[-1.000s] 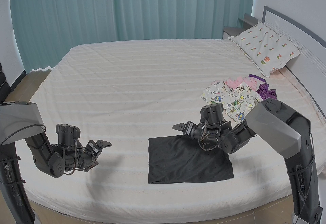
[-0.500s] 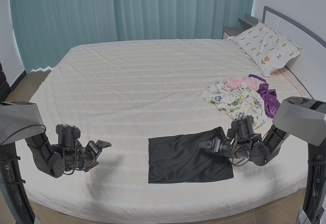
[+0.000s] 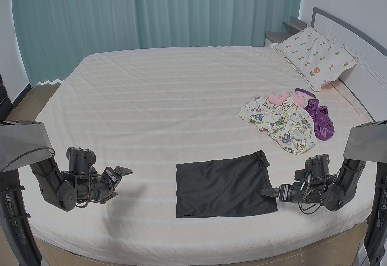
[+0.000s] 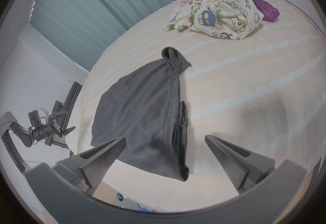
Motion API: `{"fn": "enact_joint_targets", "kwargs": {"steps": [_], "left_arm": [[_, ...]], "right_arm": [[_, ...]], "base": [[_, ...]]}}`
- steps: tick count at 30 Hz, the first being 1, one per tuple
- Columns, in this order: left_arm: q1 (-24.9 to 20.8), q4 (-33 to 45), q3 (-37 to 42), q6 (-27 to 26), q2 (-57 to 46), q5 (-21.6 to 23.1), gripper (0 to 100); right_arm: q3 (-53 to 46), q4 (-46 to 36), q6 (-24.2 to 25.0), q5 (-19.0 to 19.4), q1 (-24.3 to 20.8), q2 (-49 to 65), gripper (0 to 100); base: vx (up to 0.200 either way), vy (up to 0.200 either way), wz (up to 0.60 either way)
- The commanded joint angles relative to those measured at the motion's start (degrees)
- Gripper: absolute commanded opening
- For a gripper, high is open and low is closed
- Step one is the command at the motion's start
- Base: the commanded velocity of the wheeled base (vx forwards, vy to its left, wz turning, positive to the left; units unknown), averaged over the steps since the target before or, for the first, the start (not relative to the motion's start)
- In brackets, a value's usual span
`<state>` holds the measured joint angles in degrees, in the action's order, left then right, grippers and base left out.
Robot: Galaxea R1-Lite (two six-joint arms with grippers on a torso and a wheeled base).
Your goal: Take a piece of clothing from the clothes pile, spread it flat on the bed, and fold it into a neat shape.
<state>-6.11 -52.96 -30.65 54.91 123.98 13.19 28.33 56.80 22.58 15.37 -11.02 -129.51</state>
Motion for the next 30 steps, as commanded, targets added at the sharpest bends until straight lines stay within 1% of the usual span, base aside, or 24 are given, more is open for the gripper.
{"fn": "enact_joint_targets", "kwargs": {"steps": [1,10,11,16,21,24,30], "left_arm": [[0.0,0.0,0.0,0.0,0.0,0.0,100],[0.0,0.0,-0.2,0.1,0.0,0.0,100],[0.0,0.0,-0.2,0.1,0.0,0.0,100],[0.0,0.0,-0.3,0.1,0.1,0.0,100],[0.0,0.0,-0.3,0.1,0.1,0.0,100],[0.0,0.0,-0.3,0.1,0.1,0.0,100],[0.0,0.0,-0.3,0.1,0.2,0.0,100]], "right_arm": [[-0.3,0.2,-1.0,0.1,0.1,-2.1,100],[2.8,0.0,-2.4,-0.1,-1.9,-6.5,100],[2.8,0.0,-2.4,-0.2,-1.9,-6.6,0],[2.2,-0.5,-2.7,-0.3,-1.9,-6.1,0],[-0.5,-0.1,-5.3,-0.3,-0.1,-5.9,0],[-1.1,0.2,-5.5,-0.2,0.6,-5.8,0],[-1.5,0.4,-5.4,0.4,0.7,-5.0,0]], "base": [[0.000,0.000,0.00],[0.000,0.000,0.00],[0.000,0.000,0.00],[0.000,0.000,0.00],[0.000,0.000,0.00],[0.000,0.000,0.00],[0.000,0.000,0.00]]}}
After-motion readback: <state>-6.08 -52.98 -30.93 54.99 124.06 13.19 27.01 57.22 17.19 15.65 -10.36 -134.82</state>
